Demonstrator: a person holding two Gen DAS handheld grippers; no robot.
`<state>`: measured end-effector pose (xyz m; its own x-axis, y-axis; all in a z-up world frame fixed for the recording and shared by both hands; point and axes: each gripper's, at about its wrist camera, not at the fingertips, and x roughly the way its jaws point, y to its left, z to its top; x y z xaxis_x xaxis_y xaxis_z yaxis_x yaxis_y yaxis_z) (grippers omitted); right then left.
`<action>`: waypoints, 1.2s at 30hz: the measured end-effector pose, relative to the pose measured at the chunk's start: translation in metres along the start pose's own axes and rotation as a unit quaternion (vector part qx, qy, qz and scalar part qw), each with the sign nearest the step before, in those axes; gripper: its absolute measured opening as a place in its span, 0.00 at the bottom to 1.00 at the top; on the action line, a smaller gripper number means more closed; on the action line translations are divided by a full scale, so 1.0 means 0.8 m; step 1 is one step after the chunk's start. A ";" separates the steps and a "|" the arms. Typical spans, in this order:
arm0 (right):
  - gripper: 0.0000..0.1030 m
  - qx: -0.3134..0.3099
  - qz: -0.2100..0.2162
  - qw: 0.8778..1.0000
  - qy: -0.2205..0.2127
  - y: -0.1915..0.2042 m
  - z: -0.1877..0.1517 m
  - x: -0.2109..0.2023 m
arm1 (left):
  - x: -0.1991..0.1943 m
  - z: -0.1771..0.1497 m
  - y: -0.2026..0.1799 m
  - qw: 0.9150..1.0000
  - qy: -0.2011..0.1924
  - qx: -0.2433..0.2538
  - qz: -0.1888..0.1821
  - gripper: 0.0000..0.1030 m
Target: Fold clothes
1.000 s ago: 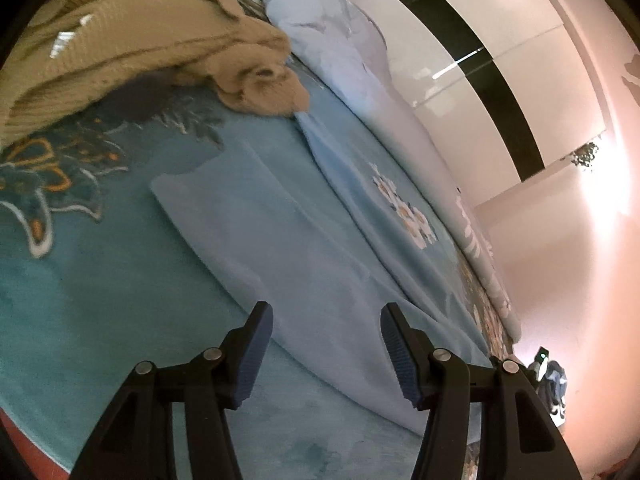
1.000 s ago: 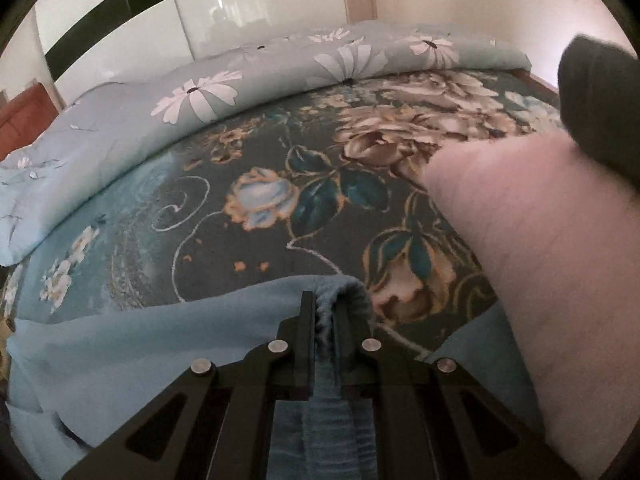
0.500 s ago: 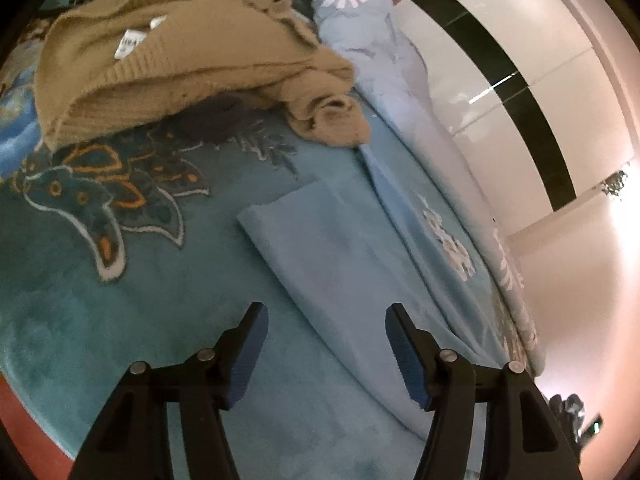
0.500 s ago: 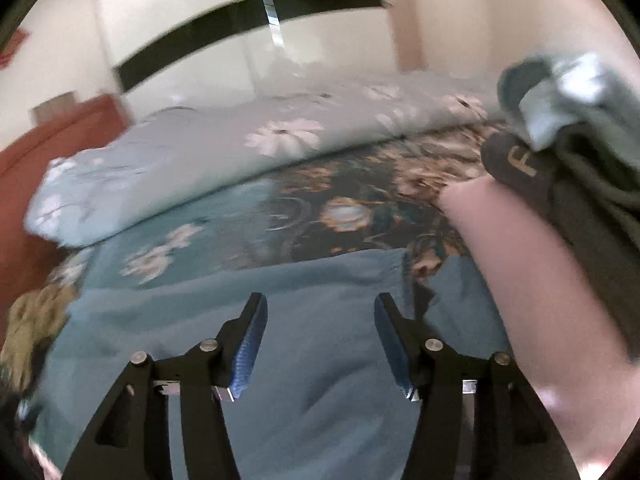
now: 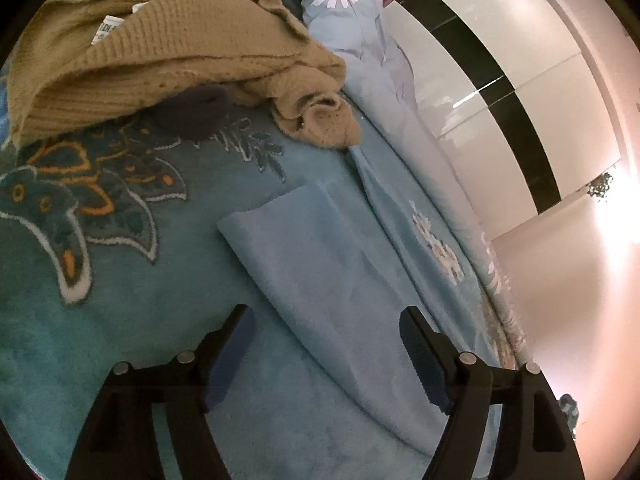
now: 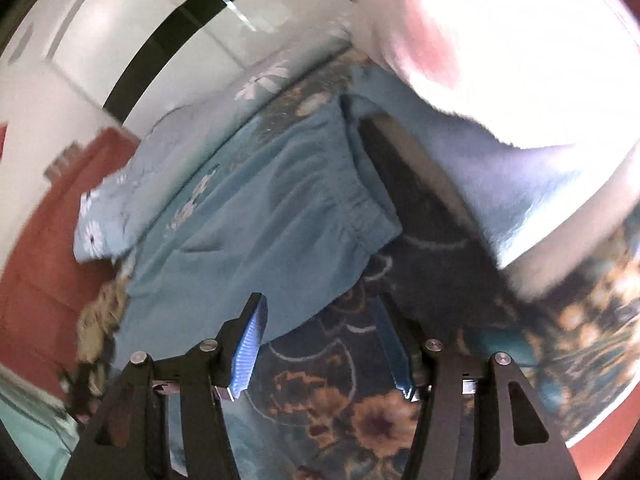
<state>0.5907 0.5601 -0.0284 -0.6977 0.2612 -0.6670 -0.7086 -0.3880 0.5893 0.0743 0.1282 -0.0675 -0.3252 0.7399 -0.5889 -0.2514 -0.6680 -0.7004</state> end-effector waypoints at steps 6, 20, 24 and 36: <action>0.58 0.058 0.042 0.997 -0.008 -0.004 0.005 0.032 | 0.000 0.015 0.008 1.000 -0.017 -0.010 0.004 0.77; 0.07 0.111 0.088 0.990 -0.002 -0.010 -0.003 0.059 | 0.009 0.021 0.014 0.998 -0.052 -0.017 0.035 0.30; 0.05 0.100 0.091 0.991 -0.013 -0.004 0.004 0.043 | 0.009 0.025 0.019 0.997 -0.053 -0.023 0.058 0.03; 0.04 0.054 0.124 0.989 -0.054 0.014 0.020 -0.031 | -0.053 0.036 -0.016 0.994 -0.104 -0.013 -0.004 0.02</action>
<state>0.5979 0.5636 0.0021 -0.8547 0.2641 -0.4468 -0.5170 -0.3559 0.7785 0.0647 0.1029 -0.0220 -0.5064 0.7102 -0.4891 -0.2310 -0.6582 -0.7165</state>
